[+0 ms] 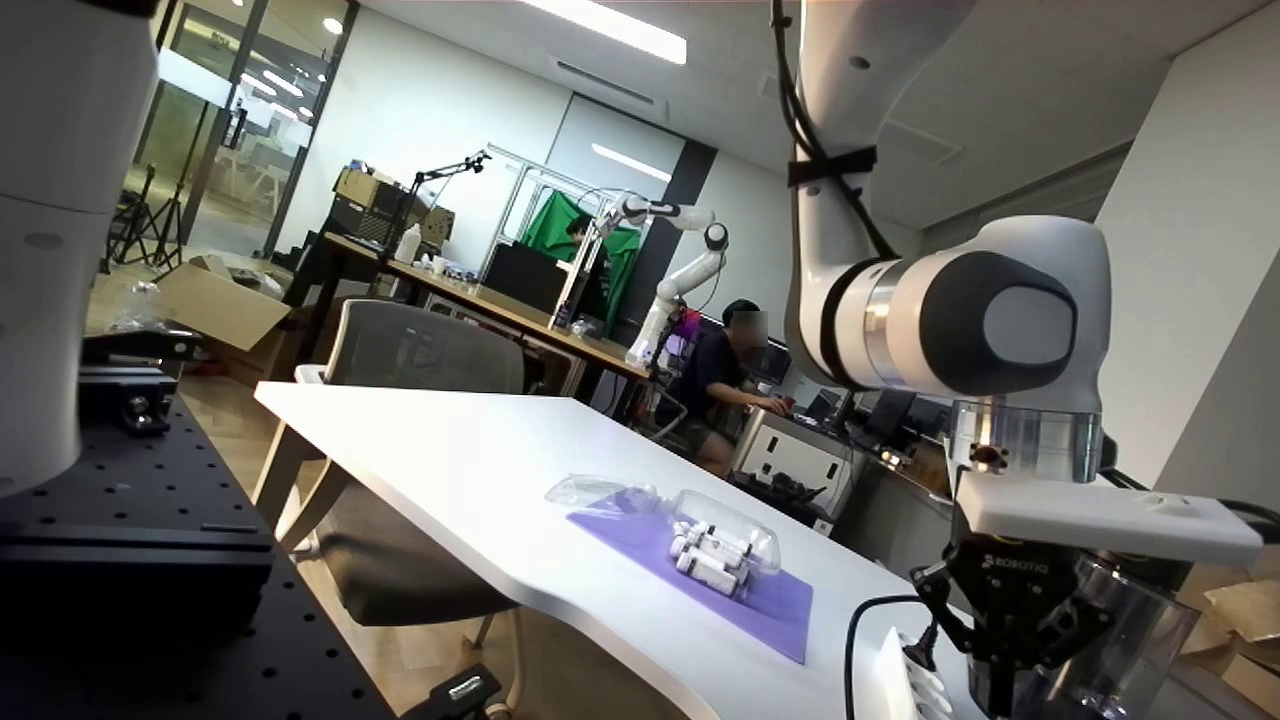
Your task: Turn off the switch on the extension cord
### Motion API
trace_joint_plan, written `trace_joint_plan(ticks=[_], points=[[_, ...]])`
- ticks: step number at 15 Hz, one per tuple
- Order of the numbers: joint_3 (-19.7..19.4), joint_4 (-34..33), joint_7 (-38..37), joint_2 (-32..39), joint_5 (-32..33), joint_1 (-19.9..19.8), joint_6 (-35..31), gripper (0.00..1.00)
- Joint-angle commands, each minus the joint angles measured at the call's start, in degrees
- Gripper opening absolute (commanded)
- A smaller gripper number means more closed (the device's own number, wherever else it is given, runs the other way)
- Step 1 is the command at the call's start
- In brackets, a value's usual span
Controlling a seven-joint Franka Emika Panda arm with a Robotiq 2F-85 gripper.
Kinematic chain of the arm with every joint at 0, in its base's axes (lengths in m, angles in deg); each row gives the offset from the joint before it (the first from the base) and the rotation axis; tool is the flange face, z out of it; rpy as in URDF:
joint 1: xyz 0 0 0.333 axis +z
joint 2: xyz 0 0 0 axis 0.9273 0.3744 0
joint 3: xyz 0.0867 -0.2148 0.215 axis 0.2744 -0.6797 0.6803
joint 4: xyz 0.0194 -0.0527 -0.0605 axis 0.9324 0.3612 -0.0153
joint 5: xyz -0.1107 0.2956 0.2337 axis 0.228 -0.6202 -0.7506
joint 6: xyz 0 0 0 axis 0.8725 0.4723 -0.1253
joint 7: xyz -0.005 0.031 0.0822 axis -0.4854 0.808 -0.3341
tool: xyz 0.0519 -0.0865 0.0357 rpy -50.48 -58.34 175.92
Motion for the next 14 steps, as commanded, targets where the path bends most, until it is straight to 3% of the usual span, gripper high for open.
trace_joint_plan(ticks=[1,8,14], points=[[4.4,-1.7,0.5,2.5,0.3,-4.4,-3.8,0.00],[10.8,-8.3,5.9,6.5,1.7,-10.5,3.1,0.00],[11.2,-14.0,8.6,10.1,0.8,-11.7,8.8,0.00]])
